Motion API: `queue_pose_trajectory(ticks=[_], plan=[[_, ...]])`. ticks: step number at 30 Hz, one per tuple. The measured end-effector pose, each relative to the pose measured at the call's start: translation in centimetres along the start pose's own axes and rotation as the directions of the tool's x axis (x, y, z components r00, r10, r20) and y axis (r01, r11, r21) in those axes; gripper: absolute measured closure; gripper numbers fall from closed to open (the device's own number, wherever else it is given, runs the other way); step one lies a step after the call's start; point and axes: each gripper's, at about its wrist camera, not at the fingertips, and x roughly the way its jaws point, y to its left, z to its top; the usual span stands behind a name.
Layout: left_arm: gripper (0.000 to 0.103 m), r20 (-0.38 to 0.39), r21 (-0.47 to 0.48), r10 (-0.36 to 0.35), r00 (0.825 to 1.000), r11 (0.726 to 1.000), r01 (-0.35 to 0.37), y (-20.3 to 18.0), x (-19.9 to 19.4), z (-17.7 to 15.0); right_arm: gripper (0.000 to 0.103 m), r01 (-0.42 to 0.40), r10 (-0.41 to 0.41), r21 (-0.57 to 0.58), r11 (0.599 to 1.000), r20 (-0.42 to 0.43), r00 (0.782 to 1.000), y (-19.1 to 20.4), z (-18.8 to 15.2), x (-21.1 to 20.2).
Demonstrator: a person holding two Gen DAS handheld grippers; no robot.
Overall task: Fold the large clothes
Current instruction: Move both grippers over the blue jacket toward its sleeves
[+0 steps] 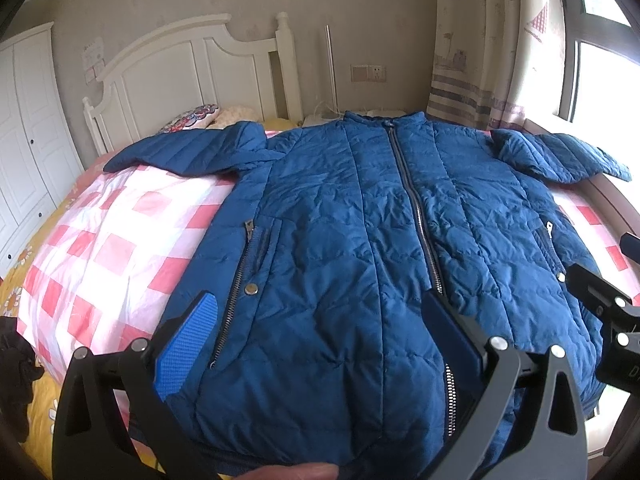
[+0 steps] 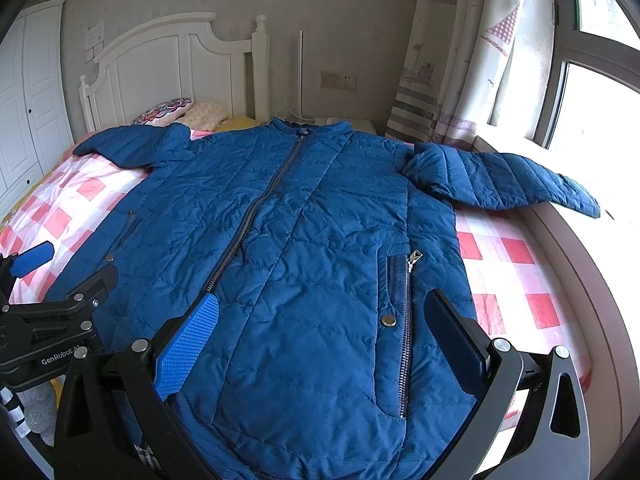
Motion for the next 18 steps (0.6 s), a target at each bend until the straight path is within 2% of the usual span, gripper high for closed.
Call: queue_pose_trajectory(ticks=[18], plan=[[0.002,-0.036,0.016,0.001,0.999,1.000,0.000,-0.64,1.12,0.00,0.004,-0.006,0.006,0.020,1.000,-0.025,1.000,-1.07,-0.09,0.96]])
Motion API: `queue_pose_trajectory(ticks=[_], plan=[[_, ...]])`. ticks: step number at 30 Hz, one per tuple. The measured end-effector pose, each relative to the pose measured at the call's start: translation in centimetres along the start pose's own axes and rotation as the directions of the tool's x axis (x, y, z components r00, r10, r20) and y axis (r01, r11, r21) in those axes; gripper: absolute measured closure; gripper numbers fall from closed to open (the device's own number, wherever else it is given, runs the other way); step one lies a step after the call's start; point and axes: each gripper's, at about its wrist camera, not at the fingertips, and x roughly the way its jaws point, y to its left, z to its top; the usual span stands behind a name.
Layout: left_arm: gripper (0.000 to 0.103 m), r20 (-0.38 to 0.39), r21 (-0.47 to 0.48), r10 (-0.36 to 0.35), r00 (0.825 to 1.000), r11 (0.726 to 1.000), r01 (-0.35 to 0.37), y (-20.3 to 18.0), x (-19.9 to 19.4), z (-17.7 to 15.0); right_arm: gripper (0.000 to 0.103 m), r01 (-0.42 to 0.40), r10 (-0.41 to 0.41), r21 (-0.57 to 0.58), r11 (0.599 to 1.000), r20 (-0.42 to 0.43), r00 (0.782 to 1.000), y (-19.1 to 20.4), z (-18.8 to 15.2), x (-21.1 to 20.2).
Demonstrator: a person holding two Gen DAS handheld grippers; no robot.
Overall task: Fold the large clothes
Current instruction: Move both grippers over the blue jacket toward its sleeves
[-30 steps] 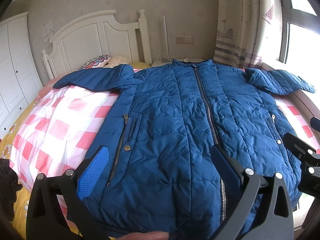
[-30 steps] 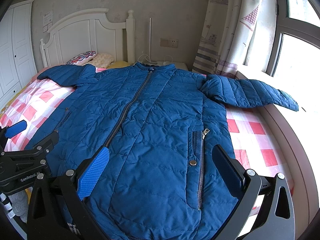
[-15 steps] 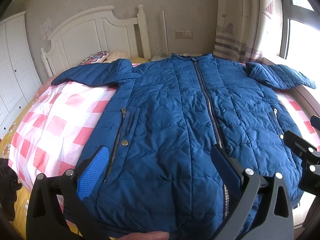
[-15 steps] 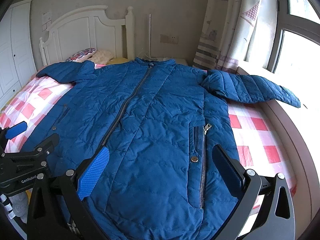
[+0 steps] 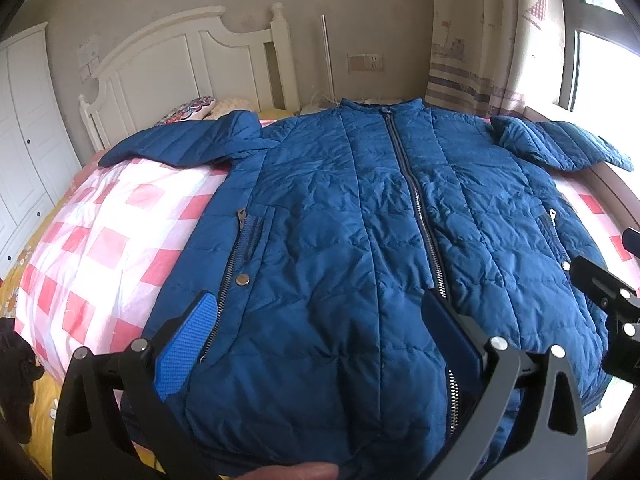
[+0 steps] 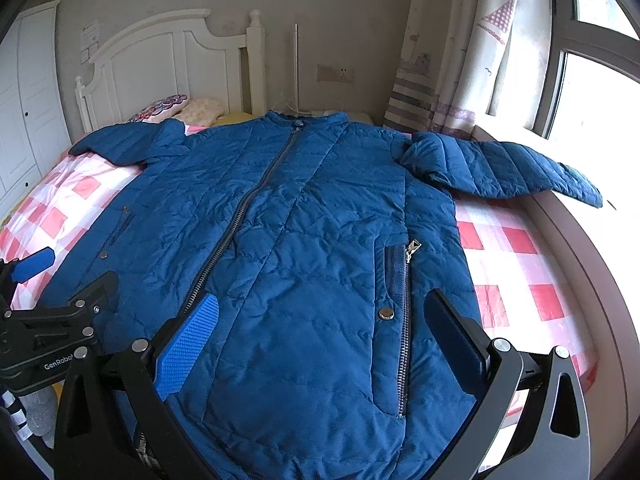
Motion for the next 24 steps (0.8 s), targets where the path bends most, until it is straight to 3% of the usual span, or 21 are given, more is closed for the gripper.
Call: queue_pose_trajectory(ticks=[14,18,24], plan=[[0.002,-0.087,0.033,0.006,0.996,0.999,-0.003,-1.8,4.5,1.9,0.004,0.006,-0.001,0.074,0.997,-0.068,0.998,-2.6,-0.3,3.4],[0.002,-0.111,0.047,0.013,0.994,0.999,-0.008,-2.3,6.4,3.0,0.004,-0.017,0.021,0.134,0.991,-0.027,0.999,-4.5,-0.1,3.9],[0.002,-0.136,0.043,0.039,0.990,0.999,-0.033,-2.0,9.2,4.6,0.004,0.009,-0.010,0.223,0.975,0.004,1.000,-7.7,1.1,5.1]])
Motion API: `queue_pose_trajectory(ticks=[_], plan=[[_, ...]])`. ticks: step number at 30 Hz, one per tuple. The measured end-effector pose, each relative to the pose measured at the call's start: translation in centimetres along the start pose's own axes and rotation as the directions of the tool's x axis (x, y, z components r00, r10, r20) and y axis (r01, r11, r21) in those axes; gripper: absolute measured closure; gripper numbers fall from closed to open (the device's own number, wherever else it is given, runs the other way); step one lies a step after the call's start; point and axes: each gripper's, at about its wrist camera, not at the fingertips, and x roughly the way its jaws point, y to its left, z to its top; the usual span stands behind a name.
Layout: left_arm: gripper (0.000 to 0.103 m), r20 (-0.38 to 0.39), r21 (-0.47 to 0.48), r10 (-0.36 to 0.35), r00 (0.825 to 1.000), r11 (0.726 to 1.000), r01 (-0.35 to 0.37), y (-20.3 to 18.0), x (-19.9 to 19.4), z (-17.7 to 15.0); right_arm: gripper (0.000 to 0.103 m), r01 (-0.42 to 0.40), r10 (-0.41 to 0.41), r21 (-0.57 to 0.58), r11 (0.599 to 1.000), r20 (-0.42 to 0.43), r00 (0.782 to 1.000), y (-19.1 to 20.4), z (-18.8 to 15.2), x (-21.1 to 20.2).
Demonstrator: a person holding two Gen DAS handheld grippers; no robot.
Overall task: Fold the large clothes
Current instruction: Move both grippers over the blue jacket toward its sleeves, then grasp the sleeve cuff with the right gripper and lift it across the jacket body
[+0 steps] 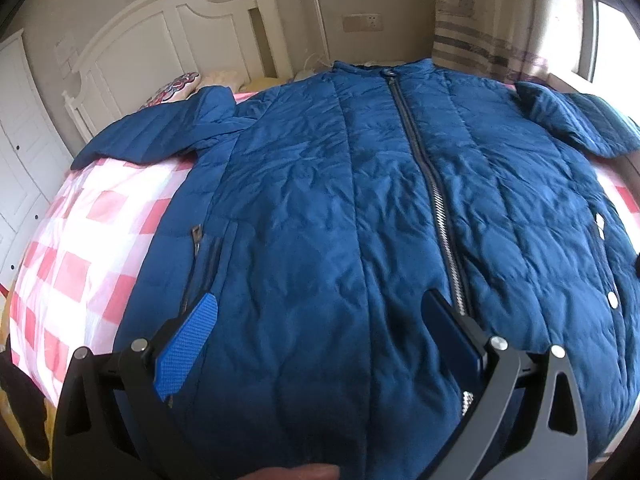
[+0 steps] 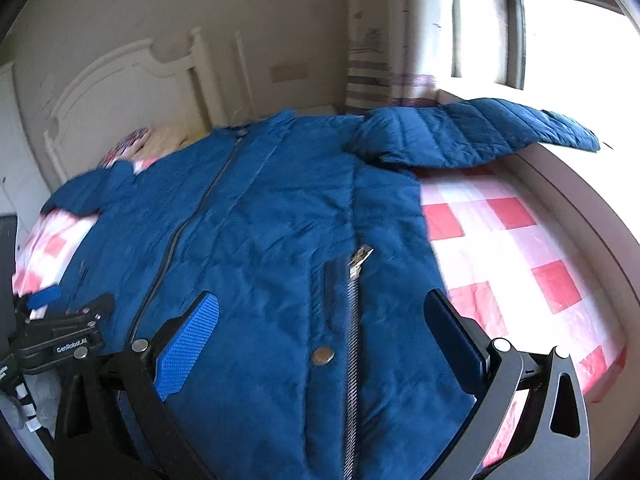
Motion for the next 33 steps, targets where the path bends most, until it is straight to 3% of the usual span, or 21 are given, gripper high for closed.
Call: queue_pose_trajectory(ticks=[10,24,30,33], plan=[[0.002,-0.033,-0.022,0.019,0.999,1.000,-0.020,1.3,3.8,3.7,0.004,0.092,-0.089,0.109,0.990,-0.035,0.995,-4.7,3.1,3.9],[0.002,-0.089,-0.041,-0.023,0.996,0.999,0.020,1.8,8.9,6.0,0.004,0.206,-0.185,0.187,0.961,-0.122,0.975,-10.6,7.6,9.1],[0.002,-0.056,-0.071,-0.035,0.998,0.997,0.031,2.0,9.7,5.7,0.004,0.250,-0.227,0.274,0.929,-0.114,0.967,-14.0,12.0,11.5],[0.002,-0.067,-0.092,-0.052,0.996,0.995,0.046,2.2,10.1,6.0,0.004,0.288,-0.269,0.350,0.891,-0.103,0.958,-16.3,13.9,13.2]])
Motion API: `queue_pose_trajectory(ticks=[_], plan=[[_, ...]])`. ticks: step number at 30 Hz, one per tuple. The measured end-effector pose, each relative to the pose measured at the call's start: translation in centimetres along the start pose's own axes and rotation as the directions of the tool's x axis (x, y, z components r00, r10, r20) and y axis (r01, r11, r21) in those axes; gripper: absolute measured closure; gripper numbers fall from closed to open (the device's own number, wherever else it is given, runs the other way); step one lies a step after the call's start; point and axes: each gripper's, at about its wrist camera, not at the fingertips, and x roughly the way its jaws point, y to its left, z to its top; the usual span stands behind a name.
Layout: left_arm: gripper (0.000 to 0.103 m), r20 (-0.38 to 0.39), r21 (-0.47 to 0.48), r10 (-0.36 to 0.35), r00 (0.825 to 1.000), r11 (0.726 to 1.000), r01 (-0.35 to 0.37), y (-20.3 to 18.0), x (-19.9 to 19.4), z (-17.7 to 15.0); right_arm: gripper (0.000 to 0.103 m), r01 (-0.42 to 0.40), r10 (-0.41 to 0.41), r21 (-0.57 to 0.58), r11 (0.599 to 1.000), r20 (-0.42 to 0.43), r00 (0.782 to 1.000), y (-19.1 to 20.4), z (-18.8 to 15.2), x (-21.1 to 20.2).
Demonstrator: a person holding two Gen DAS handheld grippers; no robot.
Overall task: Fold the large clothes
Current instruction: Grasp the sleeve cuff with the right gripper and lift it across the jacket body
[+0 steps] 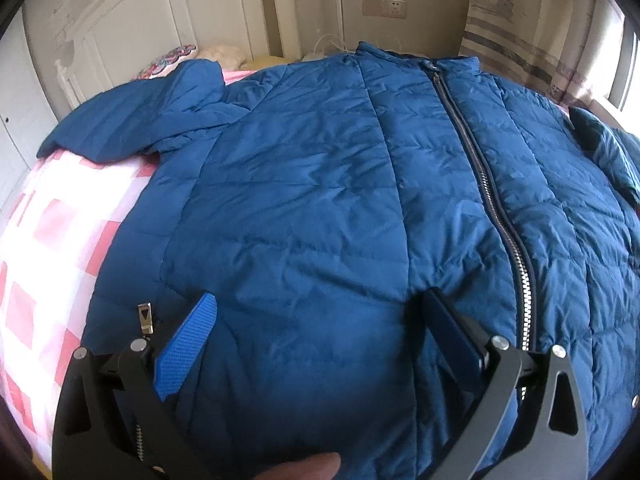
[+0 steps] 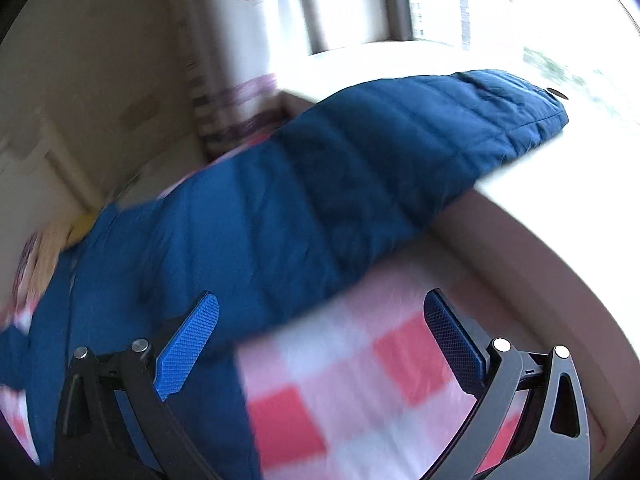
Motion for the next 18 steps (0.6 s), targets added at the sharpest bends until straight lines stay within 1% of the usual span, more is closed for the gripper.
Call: queue_pose_trajectory(ticks=[4,7,8,9,10,11,12,13,14,15,16,17,18], plan=[[0.002,-0.023,-0.028,-0.040,0.999,0.999,0.039,0.6,0.5,0.6,0.004,0.029,-0.030,0.093,0.995,0.008,1.000,-1.0,2.1,2.3],[0.002,-0.026,-0.022,-0.036,0.999,0.999,0.036,0.5,0.6,0.8,0.004,0.044,-0.038,0.184,0.982,-0.038,0.999,-2.4,2.8,4.6],[0.002,-0.025,-0.018,-0.034,0.999,0.999,0.034,0.5,0.7,0.8,0.007,0.040,-0.033,0.203,0.978,-0.039,0.999,-2.8,2.9,5.2],[0.002,-0.024,-0.016,-0.036,0.999,0.999,0.036,0.6,0.7,0.9,0.029,0.028,-0.022,0.204,0.979,-0.031,0.999,-2.9,3.1,5.5],[0.002,-0.023,-0.014,-0.038,0.999,0.999,0.037,0.6,0.7,0.9,0.053,-0.014,0.017,0.197,0.980,-0.015,1.000,-2.9,3.2,5.7],[0.002,-0.022,-0.011,-0.040,0.999,0.999,0.040,0.6,0.7,0.9,0.058,-0.048,0.046,0.190,0.981,0.014,0.999,-2.6,3.4,5.2],[0.002,-0.020,-0.008,-0.039,0.999,0.999,0.039,0.5,0.7,0.8,0.067,-0.077,0.067,0.164,0.983,0.070,0.995,-2.0,3.4,4.0],[0.002,-0.019,-0.006,-0.040,0.999,0.999,0.040,0.5,0.6,0.7,0.071,-0.093,0.079,0.110,0.990,0.122,0.989,-0.7,3.5,2.6],[0.002,-0.017,-0.004,-0.042,0.999,0.999,0.042,0.5,0.6,0.7,0.072,-0.104,0.097,0.035,0.994,0.168,0.981,0.9,3.3,1.0],[0.002,-0.016,-0.003,-0.043,0.999,0.999,0.043,0.5,0.6,0.7,0.073,-0.113,0.114,-0.018,0.993,0.193,0.975,2.2,3.2,0.0],[0.002,-0.015,-0.002,-0.044,0.999,0.999,0.044,0.5,0.6,0.7,0.073,-0.130,0.150,-0.102,0.986,0.221,0.964,4.3,2.8,-1.7],[0.002,-0.015,-0.002,-0.044,0.999,0.999,0.044,0.5,0.5,0.6,0.073,-0.155,0.198,-0.189,0.970,0.231,0.953,6.5,2.1,-3.2],[0.002,-0.014,-0.002,-0.046,0.999,0.999,0.046,0.5,0.5,0.6,0.073,-0.196,0.267,-0.295,0.935,0.225,0.937,9.3,1.0,-4.7]])
